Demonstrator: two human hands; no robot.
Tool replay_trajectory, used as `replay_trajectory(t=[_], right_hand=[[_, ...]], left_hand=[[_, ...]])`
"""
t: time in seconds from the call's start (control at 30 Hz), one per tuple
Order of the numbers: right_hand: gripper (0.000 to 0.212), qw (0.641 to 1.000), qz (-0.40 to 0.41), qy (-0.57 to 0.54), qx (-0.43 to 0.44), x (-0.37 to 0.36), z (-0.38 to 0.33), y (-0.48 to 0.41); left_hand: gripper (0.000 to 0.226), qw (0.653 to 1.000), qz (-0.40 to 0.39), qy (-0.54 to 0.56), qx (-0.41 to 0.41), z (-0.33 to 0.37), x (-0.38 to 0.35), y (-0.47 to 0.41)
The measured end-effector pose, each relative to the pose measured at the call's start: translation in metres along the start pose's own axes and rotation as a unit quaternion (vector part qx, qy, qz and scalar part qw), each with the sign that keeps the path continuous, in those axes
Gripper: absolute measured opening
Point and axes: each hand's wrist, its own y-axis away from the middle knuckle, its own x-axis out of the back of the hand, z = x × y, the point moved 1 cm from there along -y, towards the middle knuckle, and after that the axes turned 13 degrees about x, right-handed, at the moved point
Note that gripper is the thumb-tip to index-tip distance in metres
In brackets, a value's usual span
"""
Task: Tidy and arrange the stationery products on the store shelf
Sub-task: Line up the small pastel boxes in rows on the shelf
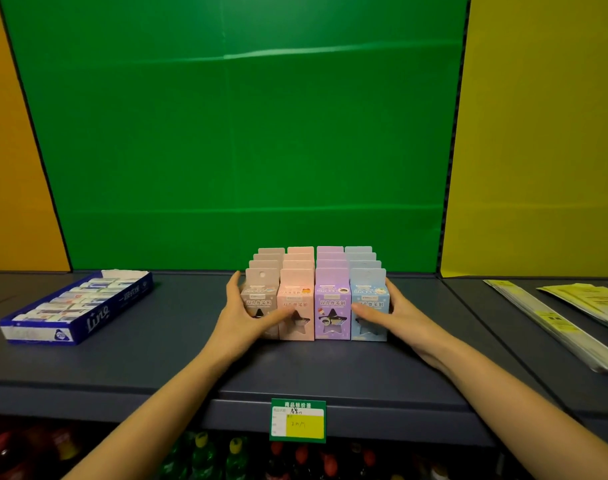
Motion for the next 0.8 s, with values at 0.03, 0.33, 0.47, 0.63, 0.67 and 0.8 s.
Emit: replay_trajectory(t=[0.03,0.33,0.47,0.63,0.67,0.8], right_hand=[[0.068,1.000,0.003,-0.010,0.000,0.000,-0.001,0.000],[0.072,0.978,0.142,-0.142,-0.059,-0.005,0.002,-0.021],[0.064,0.971,0.156,-0.155,-0.089,-0.007,0.009,-0.027],[0.071,0.966,0.164,-0.173,-0.102,0.000,0.011,-0.031],[0.077,0.965,0.167,-0.175,-0.103,0.001,0.009,-0.032],[0.089,0.960,0.181,-0.187,-0.107,0.005,0.010,-0.040]], left_hand=[[0.103,0.998,-0.020,0.050,0.021,0.001,0.001,0.000],[0.063,0.935,-0.051,0.305,0.172,0.010,-0.004,-0.033],[0.068,0.936,-0.077,0.293,0.181,0.005,-0.006,-0.043],[0.070,0.925,-0.101,0.315,0.187,0.002,-0.001,-0.050],[0.070,0.923,-0.100,0.323,0.186,0.003,0.000,-0.051],[0.070,0.925,-0.096,0.320,0.183,0.008,0.002,-0.059]])
